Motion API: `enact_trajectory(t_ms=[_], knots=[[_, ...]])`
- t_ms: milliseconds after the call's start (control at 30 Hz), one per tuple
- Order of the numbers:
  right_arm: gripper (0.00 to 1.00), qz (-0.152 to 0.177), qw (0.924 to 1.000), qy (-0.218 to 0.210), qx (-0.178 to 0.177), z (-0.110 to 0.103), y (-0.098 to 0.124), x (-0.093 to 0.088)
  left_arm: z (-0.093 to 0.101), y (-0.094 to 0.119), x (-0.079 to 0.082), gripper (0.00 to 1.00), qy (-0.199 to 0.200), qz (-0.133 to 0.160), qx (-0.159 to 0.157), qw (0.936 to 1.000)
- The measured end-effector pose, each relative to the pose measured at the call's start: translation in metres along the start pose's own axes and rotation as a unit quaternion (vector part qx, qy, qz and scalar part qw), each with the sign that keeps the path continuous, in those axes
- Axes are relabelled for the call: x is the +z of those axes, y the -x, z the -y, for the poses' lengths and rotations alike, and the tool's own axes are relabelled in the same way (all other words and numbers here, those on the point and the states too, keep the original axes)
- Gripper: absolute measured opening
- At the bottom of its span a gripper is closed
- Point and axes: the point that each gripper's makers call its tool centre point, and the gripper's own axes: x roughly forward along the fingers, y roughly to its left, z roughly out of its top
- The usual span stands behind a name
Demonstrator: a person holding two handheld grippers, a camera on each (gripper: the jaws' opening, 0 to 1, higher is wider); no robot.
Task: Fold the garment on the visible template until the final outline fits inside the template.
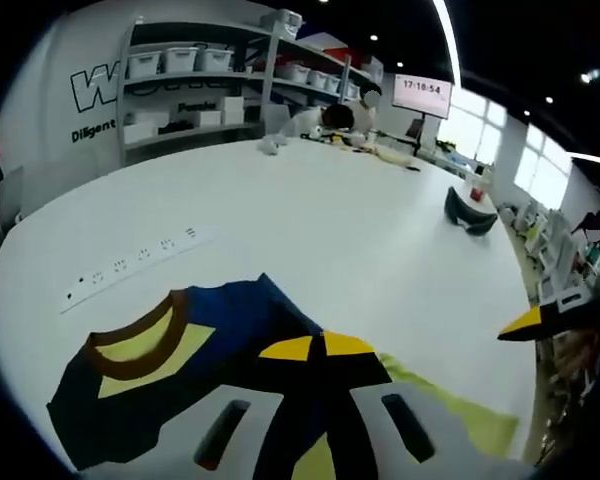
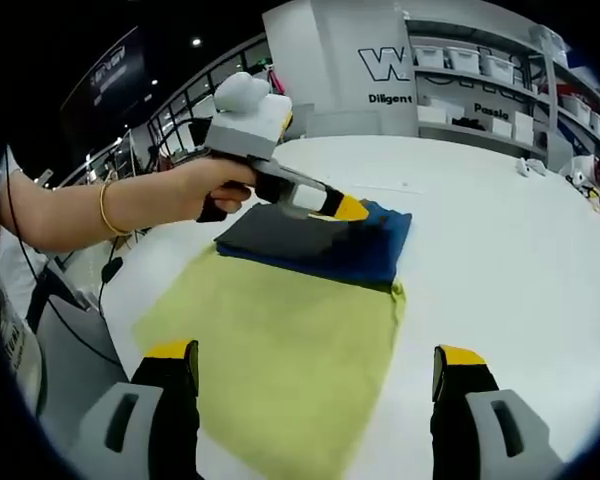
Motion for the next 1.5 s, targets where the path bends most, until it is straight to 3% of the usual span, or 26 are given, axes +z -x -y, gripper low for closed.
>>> enact_trajectory(t_ms=[200, 367, 433, 567, 700, 833, 1067, 1233, 1500], knots=[[0.96, 0.002, 1.0000, -0.002, -0.001, 0.001, -0.003, 0.003, -0.009, 0.023, 0.015, 0.27, 0.005, 0.025, 0.002, 0.9997], [0.96, 0.009, 0.9999, -0.006, -0.001, 0.002, -0.008, 0.008, -0.034, 0.047, 0.009, 0.38, 0.002, 0.037, 0.031, 0.9988], [0.96, 0.011, 0.9999, -0.010, 0.001, 0.004, -0.012, 0.009, -0.050, 0.057, 0.003, 0.41, 0.019, 0.049, 0.042, 0.9977], [0.96, 0.016, 0.9998, -0.016, -0.001, 0.007, -0.015, 0.011, -0.066, 0.070, -0.015, 0.49, 0.036, 0.042, 0.055, 0.9970], [0.96, 0.016, 0.9997, -0.018, -0.001, 0.010, -0.017, 0.012, -0.076, 0.083, -0.025, 0.51, 0.057, 0.049, 0.063, 0.9952], [0.95, 0.020, 0.9993, -0.030, 0.000, 0.011, -0.020, 0.010, -0.096, 0.102, -0.048, 0.49, 0.096, 0.050, 0.083, 0.9906], [0.96, 0.019, 0.9993, -0.032, -0.004, 0.009, -0.019, 0.008, -0.116, 0.131, -0.070, 0.47, 0.078, 0.041, 0.108, 0.9902], [0.96, 0.015, 0.9993, -0.032, -0.007, 0.010, -0.019, 0.006, -0.129, 0.146, -0.092, 0.45, 0.107, 0.035, 0.123, 0.9860], [0.95, 0.016, 0.9995, -0.024, -0.007, 0.007, -0.017, 0.006, -0.139, 0.166, -0.118, 0.43, 0.106, 0.022, 0.140, 0.9842]])
